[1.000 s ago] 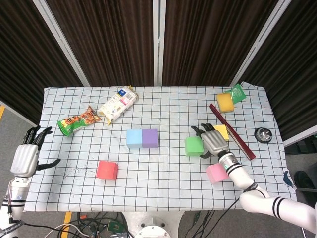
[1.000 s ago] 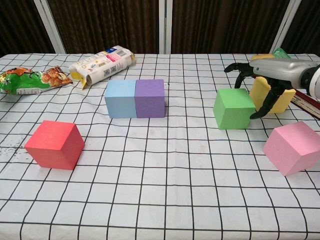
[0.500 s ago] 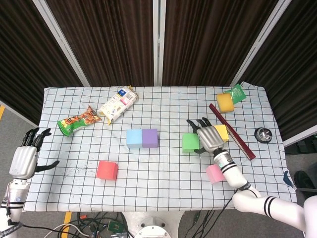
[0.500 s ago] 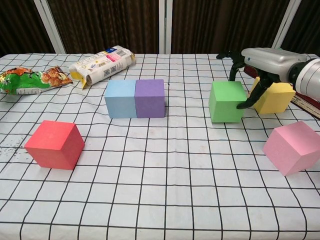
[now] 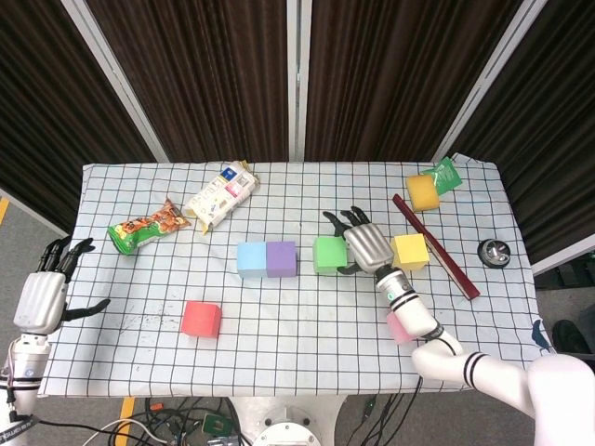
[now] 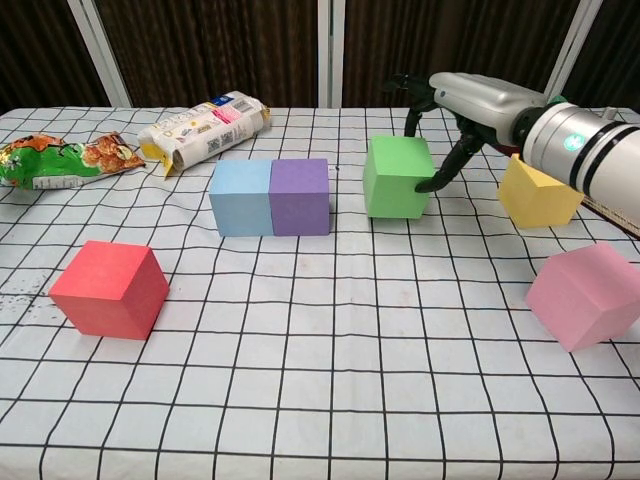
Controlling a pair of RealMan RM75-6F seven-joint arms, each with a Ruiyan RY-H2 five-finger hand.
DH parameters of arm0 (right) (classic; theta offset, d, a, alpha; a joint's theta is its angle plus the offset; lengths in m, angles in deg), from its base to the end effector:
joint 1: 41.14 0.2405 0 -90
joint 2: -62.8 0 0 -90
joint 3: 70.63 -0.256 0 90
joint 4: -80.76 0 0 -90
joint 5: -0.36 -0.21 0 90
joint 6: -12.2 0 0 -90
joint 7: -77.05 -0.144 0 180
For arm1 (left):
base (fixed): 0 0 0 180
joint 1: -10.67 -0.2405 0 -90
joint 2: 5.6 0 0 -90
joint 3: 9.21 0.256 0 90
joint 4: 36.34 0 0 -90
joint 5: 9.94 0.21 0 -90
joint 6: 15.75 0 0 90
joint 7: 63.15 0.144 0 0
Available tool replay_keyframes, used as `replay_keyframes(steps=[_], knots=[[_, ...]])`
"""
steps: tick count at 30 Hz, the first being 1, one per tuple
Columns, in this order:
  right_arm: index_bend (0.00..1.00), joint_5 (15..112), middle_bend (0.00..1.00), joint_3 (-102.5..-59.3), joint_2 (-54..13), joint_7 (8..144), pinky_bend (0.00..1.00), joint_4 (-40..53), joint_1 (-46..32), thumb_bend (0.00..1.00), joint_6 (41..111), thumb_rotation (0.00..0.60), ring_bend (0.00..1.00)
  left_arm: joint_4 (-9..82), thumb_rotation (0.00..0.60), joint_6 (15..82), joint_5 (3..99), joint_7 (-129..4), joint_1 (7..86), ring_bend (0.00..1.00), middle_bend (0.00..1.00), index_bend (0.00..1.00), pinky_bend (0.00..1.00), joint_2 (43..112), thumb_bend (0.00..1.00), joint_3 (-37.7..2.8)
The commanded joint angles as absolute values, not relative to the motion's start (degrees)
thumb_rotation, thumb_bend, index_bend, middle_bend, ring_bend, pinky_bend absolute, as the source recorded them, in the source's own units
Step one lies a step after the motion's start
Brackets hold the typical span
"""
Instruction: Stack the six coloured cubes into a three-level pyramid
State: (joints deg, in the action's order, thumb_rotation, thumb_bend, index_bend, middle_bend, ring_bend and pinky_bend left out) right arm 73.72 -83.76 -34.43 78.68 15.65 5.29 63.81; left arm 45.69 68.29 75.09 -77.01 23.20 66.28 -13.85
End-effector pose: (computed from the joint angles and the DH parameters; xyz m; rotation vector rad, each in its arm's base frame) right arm -0.1428 -0.3880 -0.0362 1.8430 -0.9713 1.0719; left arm -0.3065 0.2321 0.1352 -1.3586 -0.9765 -1.1569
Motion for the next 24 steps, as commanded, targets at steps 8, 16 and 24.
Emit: replay_keyframes(steps=[8,16,24], knots=[[0.00,72.70,0.51,-84.66,-40.17,78.44,0.00,21.19,7.74,0.10,62.27,0.600,0.10,45.06,0.600,67.79,75.11,-78.90,23.05,0.02,0.19,0.09,0.03,65.99,0.00,-14.04],[0.00,71.26,0.51,-85.20,-41.70,79.47,0.00,22.46,8.29,0.10,61.53,0.600,0.10,45.01,0.600,66.81,75.01,-81.34,22.91,0.02,0.19,0.09,0.03,66.05,0.00,-13.79],[0.00,69.92,0.51,-85.66,-41.35,80.00,0.00,21.39,8.63,0.10,60.18,0.600,0.10,44.80,0.600,66.13,75.06,-82.63,23.04,0.02,0.19,0.09,0.03,66.48,0.00,-13.80]])
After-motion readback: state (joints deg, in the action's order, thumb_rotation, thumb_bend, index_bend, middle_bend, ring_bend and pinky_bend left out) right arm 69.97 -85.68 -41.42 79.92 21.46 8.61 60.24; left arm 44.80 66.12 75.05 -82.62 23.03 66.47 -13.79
